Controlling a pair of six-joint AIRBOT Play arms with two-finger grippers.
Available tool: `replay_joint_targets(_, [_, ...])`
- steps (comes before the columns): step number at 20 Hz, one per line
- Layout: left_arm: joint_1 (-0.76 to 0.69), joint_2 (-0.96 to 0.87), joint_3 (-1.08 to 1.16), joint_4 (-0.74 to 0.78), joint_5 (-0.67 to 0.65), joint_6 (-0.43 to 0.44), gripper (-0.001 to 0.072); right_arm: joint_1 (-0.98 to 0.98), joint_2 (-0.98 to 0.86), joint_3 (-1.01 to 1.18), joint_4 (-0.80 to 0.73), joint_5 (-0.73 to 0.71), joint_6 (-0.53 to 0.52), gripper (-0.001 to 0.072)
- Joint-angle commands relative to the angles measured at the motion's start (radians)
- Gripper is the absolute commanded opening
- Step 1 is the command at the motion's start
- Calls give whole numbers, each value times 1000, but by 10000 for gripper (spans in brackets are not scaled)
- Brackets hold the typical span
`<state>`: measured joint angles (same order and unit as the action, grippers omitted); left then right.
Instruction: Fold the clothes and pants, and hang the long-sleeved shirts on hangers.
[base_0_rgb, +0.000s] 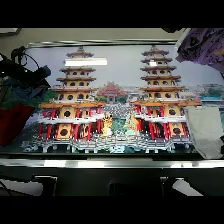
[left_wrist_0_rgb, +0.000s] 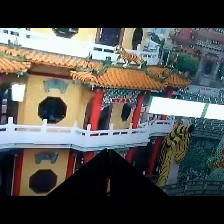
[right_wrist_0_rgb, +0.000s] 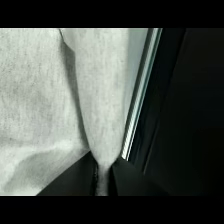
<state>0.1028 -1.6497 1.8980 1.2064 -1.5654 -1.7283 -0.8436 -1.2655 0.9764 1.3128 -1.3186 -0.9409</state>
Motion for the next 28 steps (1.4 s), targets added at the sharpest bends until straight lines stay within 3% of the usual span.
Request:
replay_joint_targets(1, [-1, 0, 0, -2, 1, 0, 21, -1, 2, -9, -24, -32, 7, 35])
replay_joint_targets(2, [-1, 0, 0, -2, 1, 0, 21, -1, 2, -9, -39, -50, 8, 37])
replay_joint_targets(5, [-1, 1, 0, -2, 1, 0, 21, -1, 2, -8, -126, -118, 8, 173])
replay_joint_targets(7, [-1, 1, 0, -2, 1, 0, 21, -1, 3, -3, -178, -150, 6, 418])
replay_joint_targets(8, [-1, 1, 0, -2, 1, 0, 21, -1, 3, 14, -177, -150, 2, 483])
replay_joint_targets(10, [-1, 1, 0, -2, 1, 0, 21, 0, 5, 80, -85, -107, -37, 481])
replay_joint_targets(12, [-1, 8, 1, -2, 5, 0, 21, 6, 25, 161, 143, 14, -147, 477])
replay_joint_targets(14, [0, 32, 0, -1, 33, 0, 21, 64, 56, 233, 352, 181, -269, 298])
replay_joint_targets(15, [0, 51, 0, 0, 53, 2, 21, 130, 63, 272, 402, 248, -321, 285])
replay_joint_targets(19, [-5, 137, -15, 12, 108, 69, 20, 490, 63, 350, 411, 322, -443, 248])
replay_joint_targets(20, [-13, 164, -45, 30, 120, 84, 20, 577, 61, 348, 411, 314, -461, 119])
replay_joint_targets(21, [-26, 202, -99, 62, 139, 105, 20, 668, 61, 346, 409, 310, -475, 37])
replay_joint_targets(25, [-42, 405, -434, 130, 307, 116, 20, 958, 61, 346, 376, 280, -491, 34])
replay_joint_targets(28, [-44, 480, -533, 130, 309, 170, 21, 1093, 61, 347, 357, 246, -492, 35])
